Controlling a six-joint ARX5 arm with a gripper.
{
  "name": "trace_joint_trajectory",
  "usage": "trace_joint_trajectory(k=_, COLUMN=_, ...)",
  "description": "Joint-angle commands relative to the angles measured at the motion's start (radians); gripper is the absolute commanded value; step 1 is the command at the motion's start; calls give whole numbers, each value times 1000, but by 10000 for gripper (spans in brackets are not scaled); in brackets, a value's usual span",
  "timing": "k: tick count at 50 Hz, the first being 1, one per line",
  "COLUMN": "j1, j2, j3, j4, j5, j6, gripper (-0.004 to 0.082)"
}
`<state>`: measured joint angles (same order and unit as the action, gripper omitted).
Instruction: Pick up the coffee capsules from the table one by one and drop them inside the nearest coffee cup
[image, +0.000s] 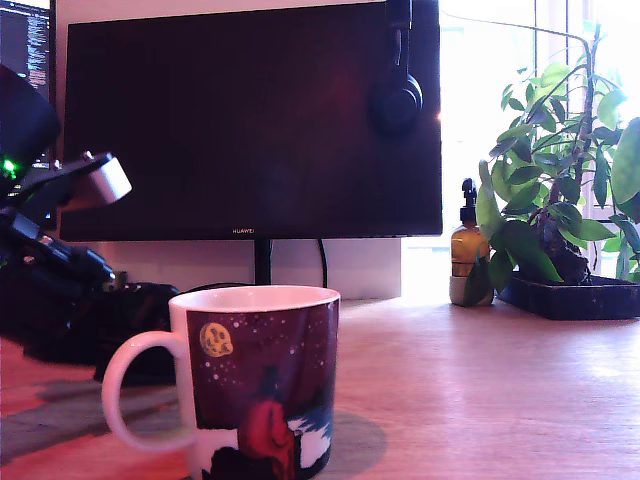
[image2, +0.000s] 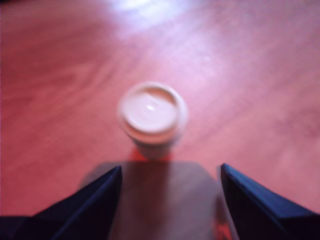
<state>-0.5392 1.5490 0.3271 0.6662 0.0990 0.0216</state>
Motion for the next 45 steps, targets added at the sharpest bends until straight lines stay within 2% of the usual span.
trace_joint_trajectory(k=1, j1=13, j2=-5, j3=-5, j4=20, j5=-2, j6=13, gripper=567)
trace_joint_trajectory(k=8, j1=25, j2=-5, j3=-5, j4=39, j5=-2, j6=13, gripper=567)
trace_joint_trajectory(k=9, j1=25, j2=-5, j3=-5, j4=41, j5=-2, j6=33, gripper=567)
trace_joint_trajectory(k=24, j1=27, j2=-4, j3=-5, j4=68, j5=3, j6=42, gripper=567)
trace_joint_trajectory(k=34, j1=27, j2=5, j3=-5, j4=73, j5=40, j6=43, gripper=566)
trace_joint_trajectory(k=45, j1=27, j2=54, j3=22, j4=94, j5=51, j6=43, gripper=566)
